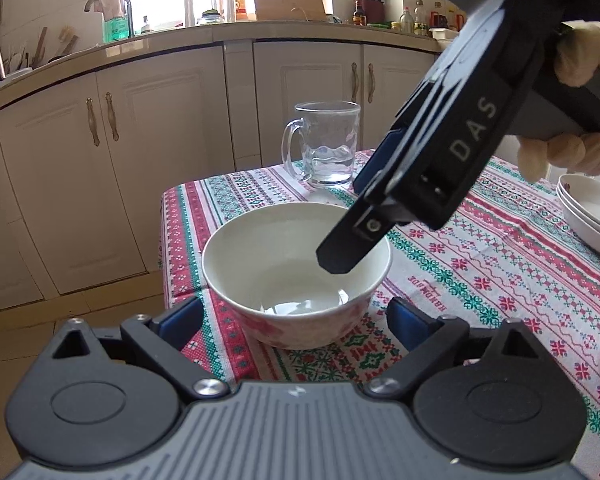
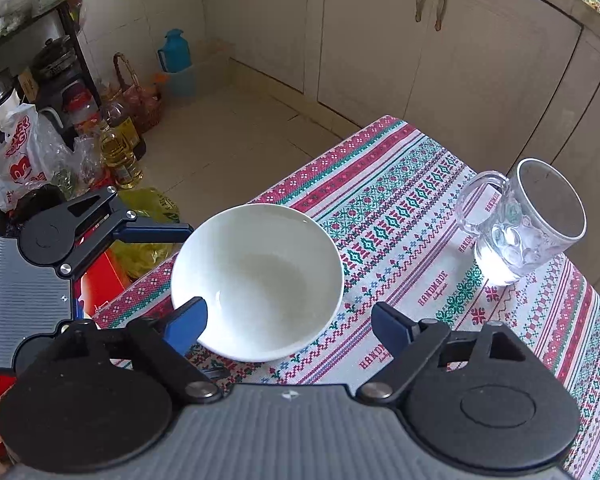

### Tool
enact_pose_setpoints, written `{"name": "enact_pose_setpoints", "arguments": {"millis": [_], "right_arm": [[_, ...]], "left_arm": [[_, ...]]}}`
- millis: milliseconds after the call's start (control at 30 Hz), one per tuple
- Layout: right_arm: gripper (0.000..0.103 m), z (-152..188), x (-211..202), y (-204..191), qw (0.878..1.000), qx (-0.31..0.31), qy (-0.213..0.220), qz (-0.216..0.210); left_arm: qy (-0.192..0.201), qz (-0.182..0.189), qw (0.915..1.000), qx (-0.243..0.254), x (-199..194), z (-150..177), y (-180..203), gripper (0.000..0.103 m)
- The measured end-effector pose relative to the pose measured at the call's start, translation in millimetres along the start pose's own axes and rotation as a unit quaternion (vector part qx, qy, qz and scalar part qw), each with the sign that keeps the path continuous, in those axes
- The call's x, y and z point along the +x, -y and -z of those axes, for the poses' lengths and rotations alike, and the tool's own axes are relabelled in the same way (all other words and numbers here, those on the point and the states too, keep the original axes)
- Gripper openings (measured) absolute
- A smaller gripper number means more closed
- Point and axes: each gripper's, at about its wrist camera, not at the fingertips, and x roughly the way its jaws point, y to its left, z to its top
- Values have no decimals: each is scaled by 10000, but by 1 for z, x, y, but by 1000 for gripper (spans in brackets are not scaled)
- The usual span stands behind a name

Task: Organize plates and bowls
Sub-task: 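Reach the right tool to another white bowl and grip its rim, then lift and carry the gripped bowl toward the placed bowl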

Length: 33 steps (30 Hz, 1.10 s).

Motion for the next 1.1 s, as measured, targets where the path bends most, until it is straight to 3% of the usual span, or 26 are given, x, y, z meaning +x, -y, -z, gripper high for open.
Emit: {"name": "enact_pose_setpoints", "arguments": {"millis": [367,1100], "right_arm": [[70,-7,24,6,9999,-17,-101,-117],[60,-11,31,10,9997,121,-46,-222]], "left_arm": [[33,103,9999,15,6,-2,-2,92],[37,138,9999,66,6,-6,-3,91]]}}
